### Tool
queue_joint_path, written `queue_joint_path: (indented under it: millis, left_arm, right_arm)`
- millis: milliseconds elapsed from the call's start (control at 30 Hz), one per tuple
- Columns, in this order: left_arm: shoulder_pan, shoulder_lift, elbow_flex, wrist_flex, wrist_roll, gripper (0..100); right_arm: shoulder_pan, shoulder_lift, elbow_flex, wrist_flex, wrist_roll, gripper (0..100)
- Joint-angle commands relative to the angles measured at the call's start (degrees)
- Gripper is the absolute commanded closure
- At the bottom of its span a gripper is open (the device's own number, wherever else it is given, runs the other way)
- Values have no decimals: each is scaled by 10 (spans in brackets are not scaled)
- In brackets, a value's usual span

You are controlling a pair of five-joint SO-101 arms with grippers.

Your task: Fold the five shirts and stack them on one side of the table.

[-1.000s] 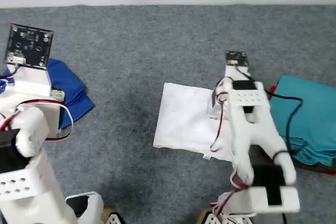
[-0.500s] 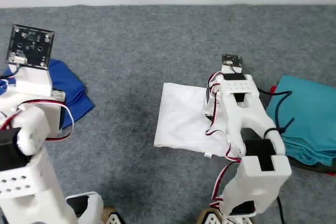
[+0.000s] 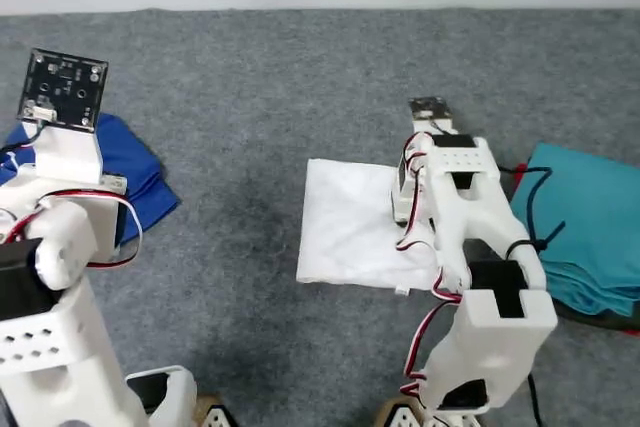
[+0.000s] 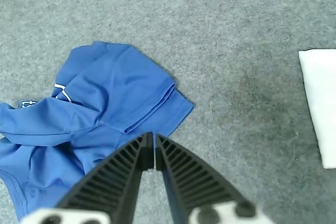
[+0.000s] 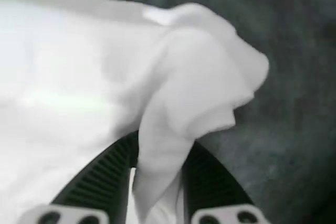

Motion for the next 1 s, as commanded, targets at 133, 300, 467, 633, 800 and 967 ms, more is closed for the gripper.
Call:
queue_joint_path:
  millis: [133, 300, 467, 633, 800, 967]
  left_arm:
    - [-2, -10, -2, 11, 0, 985]
    - [2, -10, -3, 11, 0, 985]
    - [2, -9, -4, 11, -1, 985]
    - [2, -9, -4, 10, -1, 985]
    - [2, -10, -5, 11, -2, 985]
    - [2, -28, -2, 11, -2, 985]
  right_arm:
    - [23, -20, -68, -53, 352, 988]
    - [17, -20, -68, -131, 513, 989]
    - [-7, -21, -68, -151, 625, 989]
    - [-48, -20, -66, -153, 673, 989]
    - [-82, -23, -68, -153, 670, 983]
    - [-84, -51, -80, -147, 515, 764]
